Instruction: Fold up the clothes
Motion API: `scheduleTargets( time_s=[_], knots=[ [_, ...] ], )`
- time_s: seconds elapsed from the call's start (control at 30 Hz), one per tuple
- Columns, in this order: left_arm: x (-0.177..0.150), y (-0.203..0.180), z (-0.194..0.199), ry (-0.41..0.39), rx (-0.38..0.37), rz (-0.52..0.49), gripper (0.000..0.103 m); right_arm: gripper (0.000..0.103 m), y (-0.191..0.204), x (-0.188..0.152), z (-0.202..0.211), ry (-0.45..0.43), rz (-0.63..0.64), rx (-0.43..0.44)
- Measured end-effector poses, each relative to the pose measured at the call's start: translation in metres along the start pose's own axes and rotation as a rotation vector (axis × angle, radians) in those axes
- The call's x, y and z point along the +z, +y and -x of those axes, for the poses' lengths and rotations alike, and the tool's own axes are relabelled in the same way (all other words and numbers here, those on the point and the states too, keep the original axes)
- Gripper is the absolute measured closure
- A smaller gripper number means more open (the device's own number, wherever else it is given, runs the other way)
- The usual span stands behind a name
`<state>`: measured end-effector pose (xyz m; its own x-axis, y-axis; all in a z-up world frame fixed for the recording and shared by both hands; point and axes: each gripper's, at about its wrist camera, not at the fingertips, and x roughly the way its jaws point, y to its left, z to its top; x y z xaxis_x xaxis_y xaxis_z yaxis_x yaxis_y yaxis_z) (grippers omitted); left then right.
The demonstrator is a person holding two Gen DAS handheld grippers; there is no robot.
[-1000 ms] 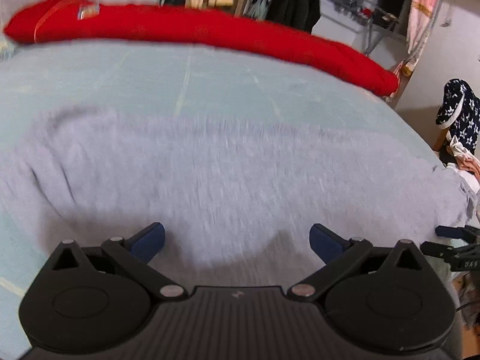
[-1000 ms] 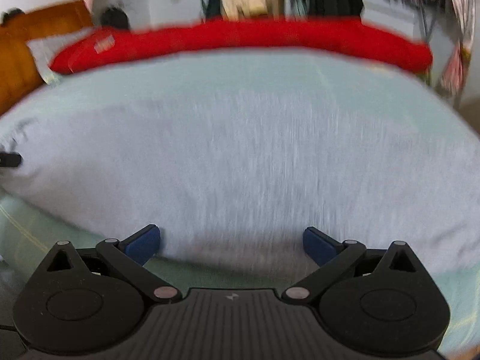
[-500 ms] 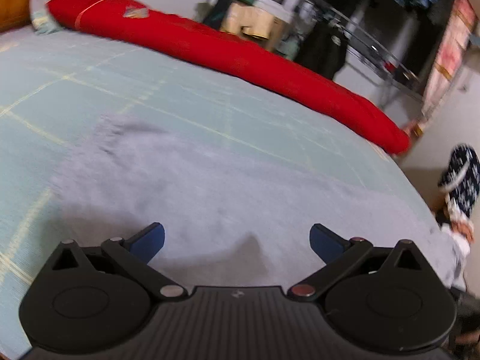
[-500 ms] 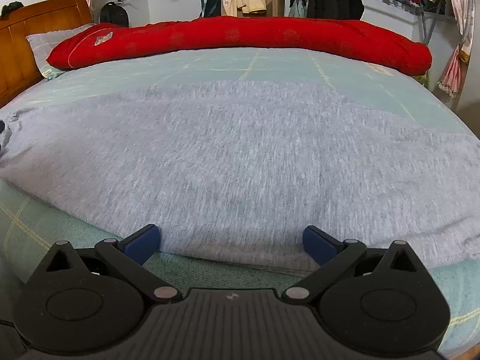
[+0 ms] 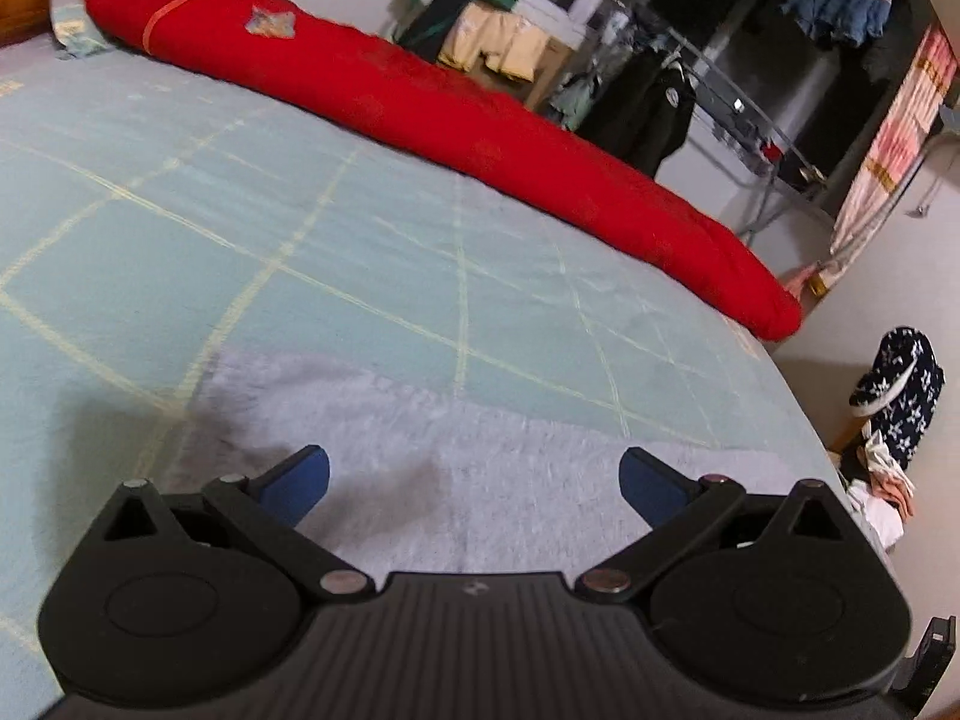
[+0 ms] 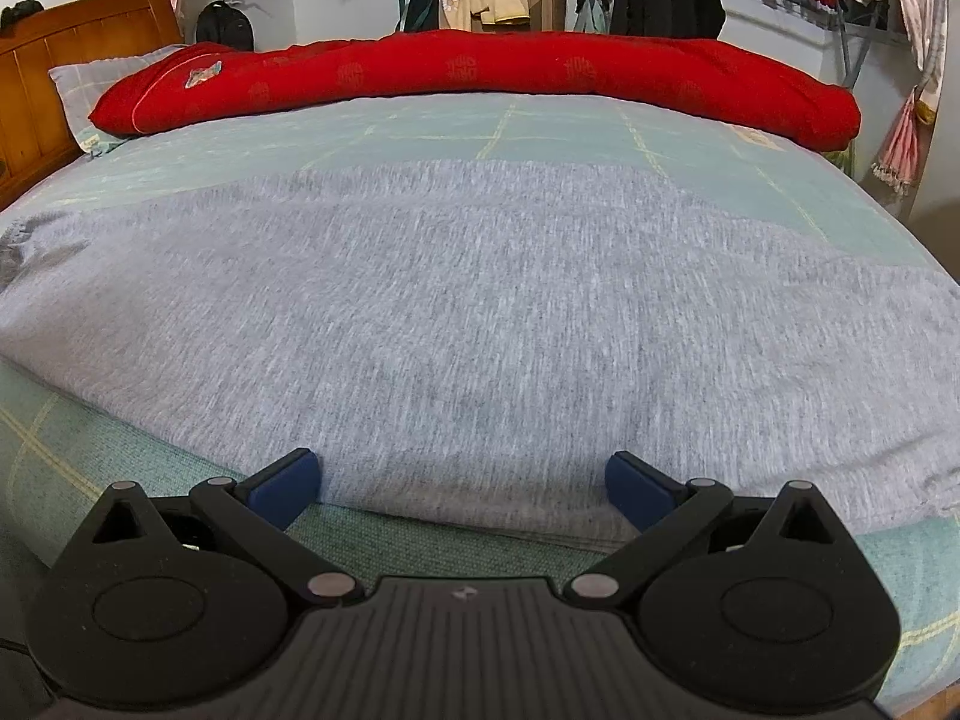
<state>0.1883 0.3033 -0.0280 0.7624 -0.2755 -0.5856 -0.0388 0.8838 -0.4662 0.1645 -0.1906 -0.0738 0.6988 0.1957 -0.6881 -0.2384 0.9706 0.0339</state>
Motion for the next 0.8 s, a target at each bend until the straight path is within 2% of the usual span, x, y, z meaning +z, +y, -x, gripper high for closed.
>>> scheduleTargets(
  time_s=[0.2, 0.33, 0.43, 0.53, 0.63, 0.8],
  knots=[
    [0.009, 0.008, -0.051, 0.03, -0.067, 0.046, 0.001, 0.0, 0.001, 0.001, 0.0, 0.007, 0.003, -0.005],
    [0.019, 0.028, -0.087, 0.048, -0.025, 0.094, 0.001, 0.0, 0.0, 0.001, 0.0, 0.009, 0.0, -0.001],
    [0.022, 0.036, -0.097, 0.035, -0.019, 0.099, 0.001, 0.0, 0.0, 0.001, 0.0, 0.012, -0.001, 0.002],
    [0.028, 0.029, -0.098, 0.033, 0.002, 0.08, 0.001, 0.0, 0.001, 0.001, -0.001, 0.013, 0.002, 0.003],
    [0.025, 0.014, -0.08, 0.02, -0.003, 0.032, 0.001, 0.0, 0.0, 0.001, -0.002, 0.013, 0.003, 0.006],
    [-0.005, -0.007, -0.034, 0.039, -0.056, -0.043, 0.001, 0.0, -0.001, 0.0, -0.002, 0.008, 0.005, 0.015]
  ],
)
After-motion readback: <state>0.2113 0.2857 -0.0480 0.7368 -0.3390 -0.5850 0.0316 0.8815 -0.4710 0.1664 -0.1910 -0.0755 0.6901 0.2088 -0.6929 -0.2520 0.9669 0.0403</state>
